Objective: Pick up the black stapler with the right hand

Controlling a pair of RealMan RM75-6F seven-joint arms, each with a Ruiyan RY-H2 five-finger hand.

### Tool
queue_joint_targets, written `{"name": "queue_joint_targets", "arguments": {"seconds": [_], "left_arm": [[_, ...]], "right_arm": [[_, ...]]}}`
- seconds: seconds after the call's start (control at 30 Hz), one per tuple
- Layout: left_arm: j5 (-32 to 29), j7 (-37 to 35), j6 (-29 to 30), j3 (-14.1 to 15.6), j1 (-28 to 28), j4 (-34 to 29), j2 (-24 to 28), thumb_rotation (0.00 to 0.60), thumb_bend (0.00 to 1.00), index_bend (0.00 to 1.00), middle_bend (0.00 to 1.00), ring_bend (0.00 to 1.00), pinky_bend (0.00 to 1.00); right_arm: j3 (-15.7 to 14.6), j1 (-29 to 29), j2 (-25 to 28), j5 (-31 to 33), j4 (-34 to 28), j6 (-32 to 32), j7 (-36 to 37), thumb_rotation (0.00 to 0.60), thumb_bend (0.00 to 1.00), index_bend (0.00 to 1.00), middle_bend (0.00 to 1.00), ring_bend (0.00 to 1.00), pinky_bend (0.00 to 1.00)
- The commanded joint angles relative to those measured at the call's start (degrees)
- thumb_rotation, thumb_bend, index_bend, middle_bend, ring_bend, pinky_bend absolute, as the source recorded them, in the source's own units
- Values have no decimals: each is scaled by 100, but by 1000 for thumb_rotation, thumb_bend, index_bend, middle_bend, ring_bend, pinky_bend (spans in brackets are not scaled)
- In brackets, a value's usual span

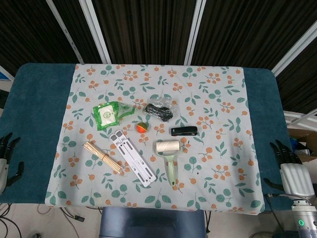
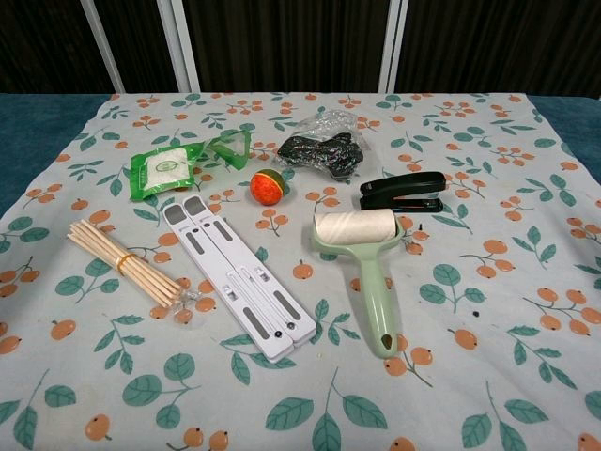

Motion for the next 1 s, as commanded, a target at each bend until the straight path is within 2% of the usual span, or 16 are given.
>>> {"name": "queue_joint_targets", "arguments": {"seconds": [0.03, 0.17, 0.3, 0.43, 0.57, 0.77, 1.0], "left_arm": [[35, 34, -47, 28, -21, 6, -2, 600, 469, 110, 0, 0, 8], [51, 113, -166, 44, -88, 26, -21, 600, 470, 110, 0, 0, 8], [32, 137, -244, 50, -125, 8, -31, 600, 470, 109, 0, 0, 8], [31, 111, -244, 52, -124, -15, -22, 600, 469, 110, 0, 0, 8], [-37, 22, -218, 14, -107, -26, 2, 600, 470, 110, 0, 0, 8], [-71, -70, -226, 6, -96, -49, 39, 600, 469, 109, 0, 0, 8], [44, -180, -188, 18, -111, 46, 34, 600, 470, 107, 0, 0, 8]], "right_arm": [[7, 38, -44, 31, 53, -76, 12, 600, 129, 0, 0, 109, 212], [-29, 189, -23, 51, 154, -394, -77, 600, 129, 0, 0, 109, 212], [168, 463, 62, 207, 186, -700, -142, 600, 129, 0, 0, 109, 212], [398, 923, 196, 562, 101, -1404, -321, 600, 129, 0, 0, 108, 212], [609, 1477, 303, 967, 41, -2353, -126, 600, 187, 0, 28, 108, 212], [884, 2133, 55, 1516, 270, -3045, -456, 600, 195, 0, 76, 106, 212], [1165, 2962, -404, 2560, 397, -3669, -1106, 600, 195, 33, 109, 106, 212]]}}
